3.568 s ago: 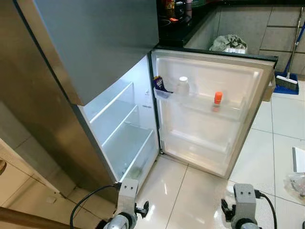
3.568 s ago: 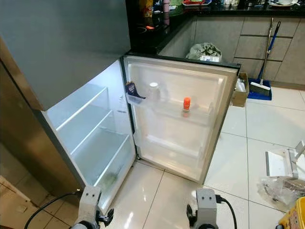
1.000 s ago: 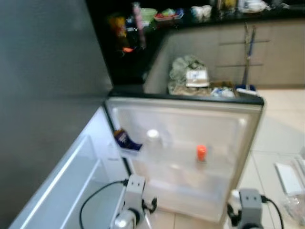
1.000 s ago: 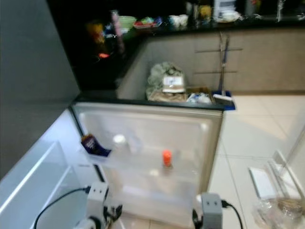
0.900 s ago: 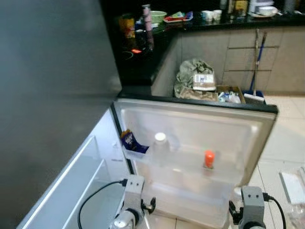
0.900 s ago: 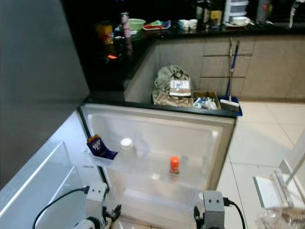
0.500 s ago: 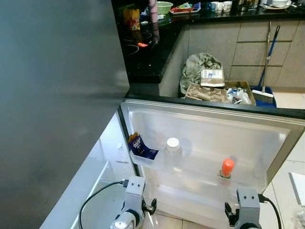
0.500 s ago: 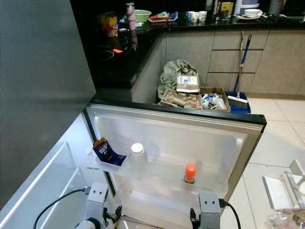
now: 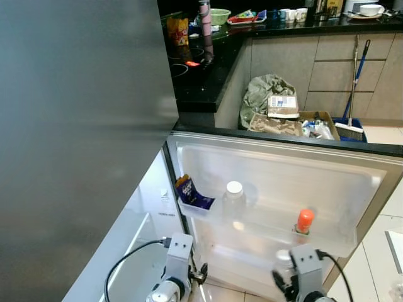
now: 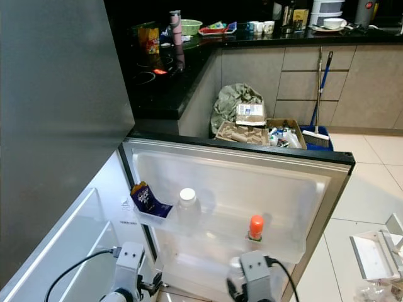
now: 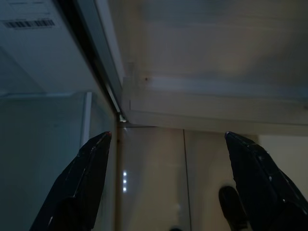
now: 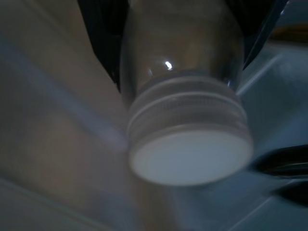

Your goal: Restocking fridge

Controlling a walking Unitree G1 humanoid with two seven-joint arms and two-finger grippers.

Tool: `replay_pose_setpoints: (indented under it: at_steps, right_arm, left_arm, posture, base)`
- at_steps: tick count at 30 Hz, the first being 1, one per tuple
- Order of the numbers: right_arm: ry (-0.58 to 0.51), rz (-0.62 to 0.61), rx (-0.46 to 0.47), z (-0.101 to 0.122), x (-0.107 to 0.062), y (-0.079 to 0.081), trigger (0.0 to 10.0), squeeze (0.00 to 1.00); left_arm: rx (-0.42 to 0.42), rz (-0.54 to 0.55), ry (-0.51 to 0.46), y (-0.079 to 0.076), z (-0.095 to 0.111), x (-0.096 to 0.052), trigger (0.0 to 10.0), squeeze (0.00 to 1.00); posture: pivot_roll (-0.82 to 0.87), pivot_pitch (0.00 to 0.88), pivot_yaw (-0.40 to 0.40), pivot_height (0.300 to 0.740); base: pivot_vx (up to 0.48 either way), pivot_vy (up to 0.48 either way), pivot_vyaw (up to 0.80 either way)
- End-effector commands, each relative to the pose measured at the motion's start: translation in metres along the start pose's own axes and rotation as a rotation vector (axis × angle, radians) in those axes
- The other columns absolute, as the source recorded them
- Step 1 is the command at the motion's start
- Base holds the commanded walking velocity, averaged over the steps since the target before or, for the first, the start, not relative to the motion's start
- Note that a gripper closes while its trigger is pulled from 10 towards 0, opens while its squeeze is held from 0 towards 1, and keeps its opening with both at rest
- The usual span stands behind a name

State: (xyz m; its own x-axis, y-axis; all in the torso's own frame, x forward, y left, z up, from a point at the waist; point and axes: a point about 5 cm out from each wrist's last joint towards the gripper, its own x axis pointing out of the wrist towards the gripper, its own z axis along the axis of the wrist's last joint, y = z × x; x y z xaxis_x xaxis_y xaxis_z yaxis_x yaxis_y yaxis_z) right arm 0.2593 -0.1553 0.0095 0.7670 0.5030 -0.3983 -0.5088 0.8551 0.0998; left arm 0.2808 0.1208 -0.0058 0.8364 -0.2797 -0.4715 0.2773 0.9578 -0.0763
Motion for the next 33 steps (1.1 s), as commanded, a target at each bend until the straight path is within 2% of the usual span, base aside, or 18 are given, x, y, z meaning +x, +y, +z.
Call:
replay_pose_setpoints:
  at_steps: [1, 2, 3, 4, 5, 6, 9, 11, 13, 16, 19, 21, 22, 24, 28, 29, 31, 33]
  right_arm:
    - [-0.016, 0.208, 0.002, 0.016, -0.002, 0.018, 10.0, 0.00]
    - [-0.016, 0.208, 0.002, 0.016, -0.002, 0.018, 10.0, 0.00]
    - [-0.031, 0.331, -0.007, 0.031, -0.007, 0.027, 10.0, 0.00]
    - [-0.031, 0.331, -0.007, 0.031, -0.007, 0.027, 10.0, 0.00]
    - [-0.050, 0.424, -0.016, 0.046, -0.013, 0.034, 10.0, 0.00]
    - [-0.050, 0.424, -0.016, 0.046, -0.013, 0.034, 10.0, 0.00]
    - [-0.145, 0.642, -0.077, 0.103, -0.034, 0.052, 10.0, 0.00]
    - [-0.158, 0.668, -0.090, 0.111, -0.037, 0.055, 10.0, 0.00]
    - [-0.183, 0.693, -0.161, 0.130, -0.046, 0.056, 10.0, 0.00]
    - [-0.205, 0.701, -0.219, 0.148, -0.055, 0.054, 10.0, 0.00]
    - [-0.230, 0.692, -0.246, 0.160, -0.061, 0.051, 10.0, 0.00]
    - [-0.291, 0.636, -0.288, 0.183, -0.070, 0.042, 10.0, 0.00]
    - [-0.291, 0.636, -0.288, 0.183, -0.070, 0.042, 10.0, 0.00]
    - [-0.299, 0.569, -0.309, 0.190, -0.074, 0.032, 10.0, 0.00]
    - [-0.263, 0.476, -0.328, 0.187, -0.073, 0.020, 10.0, 0.00]
    - [-0.246, 0.404, -0.337, 0.184, -0.071, 0.013, 10.0, 0.00]
    - [-0.246, 0.404, -0.337, 0.184, -0.071, 0.013, 10.0, 0.00]
    - [-0.250, 0.286, -0.333, 0.181, -0.062, 0.004, 10.0, 0.00]
  left_arm:
    - [0.003, -0.005, 0.015, 0.003, -0.005, -0.003, 10.0, 0.00]
    - [0.003, -0.005, 0.015, 0.003, -0.005, -0.003, 10.0, 0.00]
    - [0.006, -0.015, 0.014, 0.002, -0.005, -0.002, 10.0, 0.00]
    - [0.006, -0.015, 0.014, 0.002, -0.005, -0.002, 10.0, 0.00]
    - [0.008, -0.022, 0.012, 0.001, -0.004, -0.002, 10.0, 0.00]
    - [0.008, -0.022, 0.012, 0.001, -0.004, -0.002, 10.0, 0.00]
    - [0.015, -0.040, 0.010, -0.001, -0.004, -0.002, 10.0, 0.00]
    - [0.016, -0.043, 0.011, -0.002, -0.004, -0.002, 10.0, 0.00]
    - [0.021, -0.054, 0.011, -0.002, -0.004, -0.002, 10.0, 0.00]
    - [0.023, -0.062, 0.009, -0.003, -0.004, -0.003, 10.0, 0.00]
    - [0.023, -0.067, 0.008, -0.003, -0.004, -0.003, 10.0, 0.00]
    - [0.023, -0.077, 0.006, -0.004, -0.003, -0.003, 10.0, 0.00]
    - [0.023, -0.077, 0.006, -0.004, -0.003, -0.003, 10.0, 0.00]
    - [0.022, -0.084, 0.005, -0.005, -0.003, -0.003, 10.0, 0.00]
    - [0.019, -0.092, 0.003, -0.007, -0.004, -0.003, 10.0, 0.00]
    - [0.019, -0.098, 0.002, -0.008, -0.004, -0.003, 10.0, 0.00]
    - [0.019, -0.098, 0.002, -0.008, -0.004, -0.003, 10.0, 0.00]
    - [0.021, -0.107, 0.001, -0.009, -0.005, -0.003, 10.0, 0.00]
  posture:
    - [-0.13, 0.111, 0.085, 0.740]
    - [-0.13, 0.111, 0.085, 0.740]
    - [-0.13, 0.111, 0.084, 0.740]
    - [-0.13, 0.111, 0.084, 0.740]
    - [-0.13, 0.111, 0.085, 0.740]
    - [-0.13, 0.111, 0.085, 0.740]
    - [-0.14, 0.116, 0.089, 0.740]
    - [-0.14, 0.116, 0.089, 0.740]
    - [-0.14, 0.118, 0.093, 0.740]
    - [-0.14, 0.121, 0.094, 0.740]
    - [-0.14, 0.122, 0.097, 0.740]
    - [-0.14, 0.123, 0.099, 0.740]
    - [-0.14, 0.123, 0.099, 0.740]
    - [-0.14, 0.119, 0.098, 0.740]
    - [-0.15, 0.115, 0.098, 0.740]
    - [-0.15, 0.110, 0.101, 0.740]
    - [-0.15, 0.110, 0.101, 0.740]
    - [-0.15, 0.105, 0.107, 0.740]
  base:
    - [0.000, 0.000, 0.00]
    - [0.000, 0.000, 0.00]
    - [0.000, 0.000, 0.00]
    - [0.000, 0.000, 0.00]
    - [0.000, 0.000, 0.00]
    - [0.000, 0.000, 0.00]
    - [0.000, 0.000, 0.00]
    - [0.000, 0.000, 0.00]
    - [0.000, 0.000, 0.00]
    - [0.000, 0.000, 0.00]
    - [0.000, 0.000, 0.00]
    - [0.000, 0.000, 0.00]
    - [0.000, 0.000, 0.00]
    - [0.000, 0.000, 0.00]
    - [0.000, 0.000, 0.00]
    - [0.000, 0.000, 0.00]
    - [0.000, 0.000, 0.00]
    - [0.000, 0.000, 0.00]
